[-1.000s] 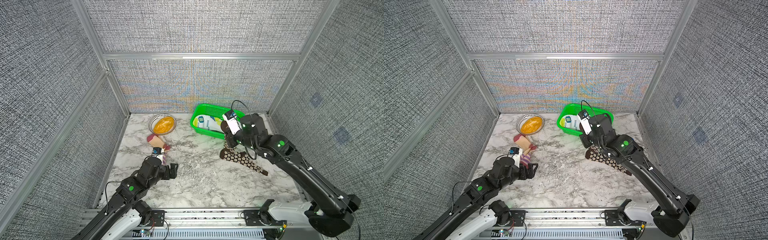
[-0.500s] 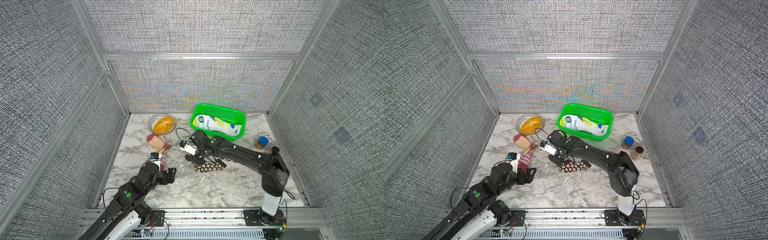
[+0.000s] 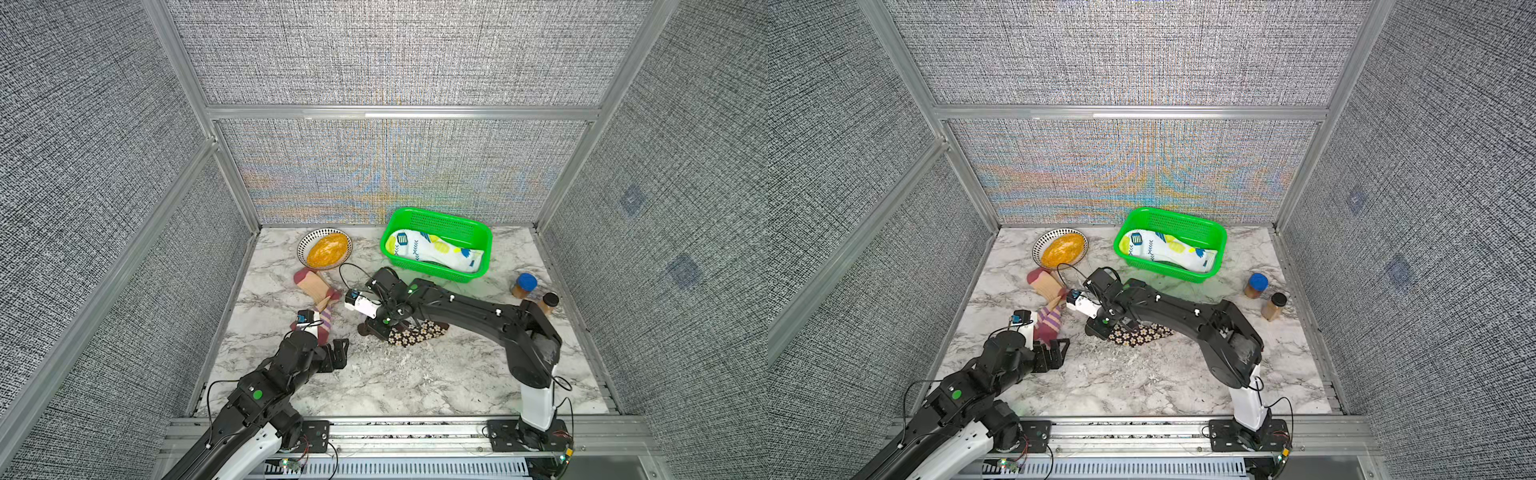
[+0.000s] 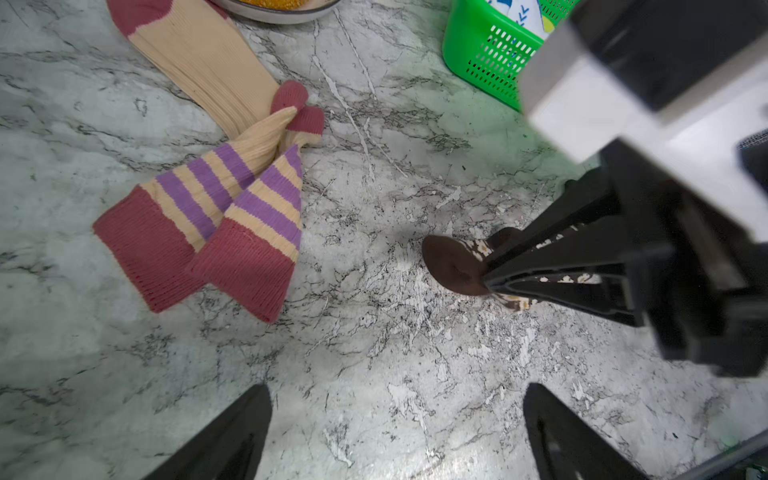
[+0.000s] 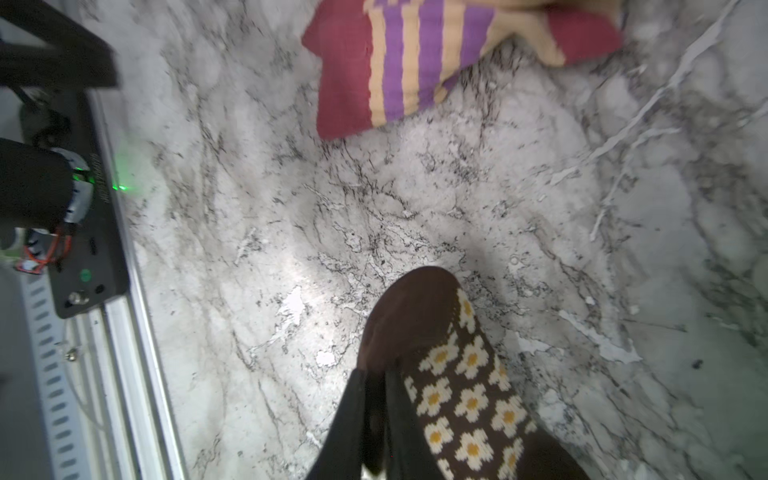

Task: Place the socks together as a pair
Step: Place the sock at the center of the board.

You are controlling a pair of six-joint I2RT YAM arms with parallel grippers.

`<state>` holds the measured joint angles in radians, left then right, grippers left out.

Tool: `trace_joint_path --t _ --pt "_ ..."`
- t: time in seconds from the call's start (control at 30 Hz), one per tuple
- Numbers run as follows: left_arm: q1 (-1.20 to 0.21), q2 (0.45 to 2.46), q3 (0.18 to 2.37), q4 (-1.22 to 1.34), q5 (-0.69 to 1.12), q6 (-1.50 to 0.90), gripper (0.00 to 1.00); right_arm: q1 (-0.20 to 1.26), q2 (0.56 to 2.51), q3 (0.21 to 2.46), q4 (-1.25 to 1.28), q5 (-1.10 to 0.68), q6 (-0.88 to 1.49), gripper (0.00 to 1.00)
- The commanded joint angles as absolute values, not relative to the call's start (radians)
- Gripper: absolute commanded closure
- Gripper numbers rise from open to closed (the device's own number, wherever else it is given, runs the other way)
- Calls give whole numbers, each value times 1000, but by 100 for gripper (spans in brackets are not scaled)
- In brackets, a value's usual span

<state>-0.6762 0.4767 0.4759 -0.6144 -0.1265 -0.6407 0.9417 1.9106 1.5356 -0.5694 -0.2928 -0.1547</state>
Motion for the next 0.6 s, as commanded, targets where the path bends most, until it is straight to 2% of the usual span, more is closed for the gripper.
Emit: trace_joint_path --t 0.0,0.07,0.13,0.27,0.43,0.57 --pt "-676 500 430 -461 -54 -644 3 939 1847 1476 -528 -362 -139 74" --pt "-680 560 401 -393 -44 -669 3 931 1833 1441 -514 -366 -117 57" --pt "-686 630 408 -373 -43 -683 3 915 1828 1410 -496 -400 -94 47" --pt "-712 739 433 -350 -34 -694 3 843 1738 1276 -382 -422 22 44" --pt "-744 912 448 -345 -11 -715 4 694 1557 1081 -333 -359 130 43" --pt "-744 1066 509 -356 -18 -691 9 627 1435 961 -308 -371 143 43"
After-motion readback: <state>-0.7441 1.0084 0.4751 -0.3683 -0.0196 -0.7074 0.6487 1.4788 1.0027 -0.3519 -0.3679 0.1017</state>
